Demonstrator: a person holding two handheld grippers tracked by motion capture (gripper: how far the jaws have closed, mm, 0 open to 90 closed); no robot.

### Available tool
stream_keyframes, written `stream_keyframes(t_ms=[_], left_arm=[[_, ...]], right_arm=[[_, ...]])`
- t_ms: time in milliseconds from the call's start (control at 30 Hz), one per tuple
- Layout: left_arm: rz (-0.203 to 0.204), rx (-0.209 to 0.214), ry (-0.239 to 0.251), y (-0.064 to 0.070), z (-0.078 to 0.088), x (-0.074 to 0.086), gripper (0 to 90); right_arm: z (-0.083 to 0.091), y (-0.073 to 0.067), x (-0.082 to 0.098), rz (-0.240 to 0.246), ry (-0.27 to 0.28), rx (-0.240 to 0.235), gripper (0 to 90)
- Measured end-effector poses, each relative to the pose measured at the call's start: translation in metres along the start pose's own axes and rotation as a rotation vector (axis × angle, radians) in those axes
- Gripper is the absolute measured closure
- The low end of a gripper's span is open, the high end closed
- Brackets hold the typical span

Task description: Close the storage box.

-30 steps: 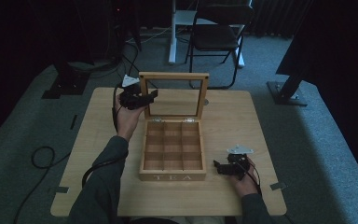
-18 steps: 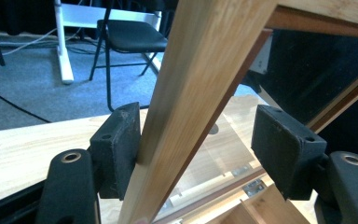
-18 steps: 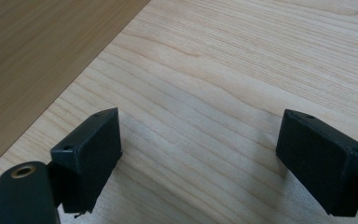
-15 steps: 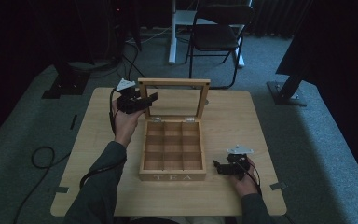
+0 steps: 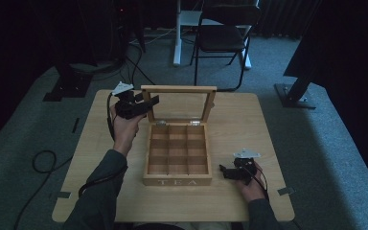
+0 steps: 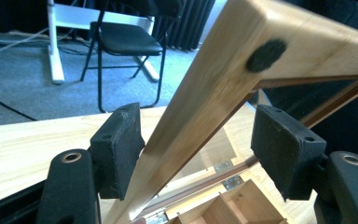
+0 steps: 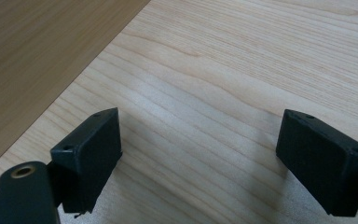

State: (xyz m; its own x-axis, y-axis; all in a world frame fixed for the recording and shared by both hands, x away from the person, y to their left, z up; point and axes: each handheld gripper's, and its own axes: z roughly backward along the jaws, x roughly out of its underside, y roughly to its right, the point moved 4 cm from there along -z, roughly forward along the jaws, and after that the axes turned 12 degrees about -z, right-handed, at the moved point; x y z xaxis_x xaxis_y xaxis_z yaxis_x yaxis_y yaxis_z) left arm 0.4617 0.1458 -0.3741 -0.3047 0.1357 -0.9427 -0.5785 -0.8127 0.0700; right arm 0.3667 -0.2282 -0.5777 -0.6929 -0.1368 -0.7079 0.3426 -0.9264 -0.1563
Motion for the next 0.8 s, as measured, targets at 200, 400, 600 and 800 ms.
stream_keyframes(t_ms=[200,400,600,800], left_arm=[[-0.014,-0.016,0.004,0.002,0.007,-0.003,34.1],[-0.027,-0.046,0.007,0.004,0.015,-0.004,38.4],[-0.064,-0.059,-0.003,0.007,0.02,-0.004,45.0],[-0.073,-0.066,0.001,0.011,0.026,-0.001,47.4]], right_arm=[[0.0,0.0,0.0,0.0,0.0,0.0,13.6],[0.0,0.0,0.0,0.0,0.0,0.0,13.5],[0.0,0.0,0.0,0.0,0.0,0.0,13.6],[0.0,0.0,0.0,0.0,0.0,0.0,13.5]])
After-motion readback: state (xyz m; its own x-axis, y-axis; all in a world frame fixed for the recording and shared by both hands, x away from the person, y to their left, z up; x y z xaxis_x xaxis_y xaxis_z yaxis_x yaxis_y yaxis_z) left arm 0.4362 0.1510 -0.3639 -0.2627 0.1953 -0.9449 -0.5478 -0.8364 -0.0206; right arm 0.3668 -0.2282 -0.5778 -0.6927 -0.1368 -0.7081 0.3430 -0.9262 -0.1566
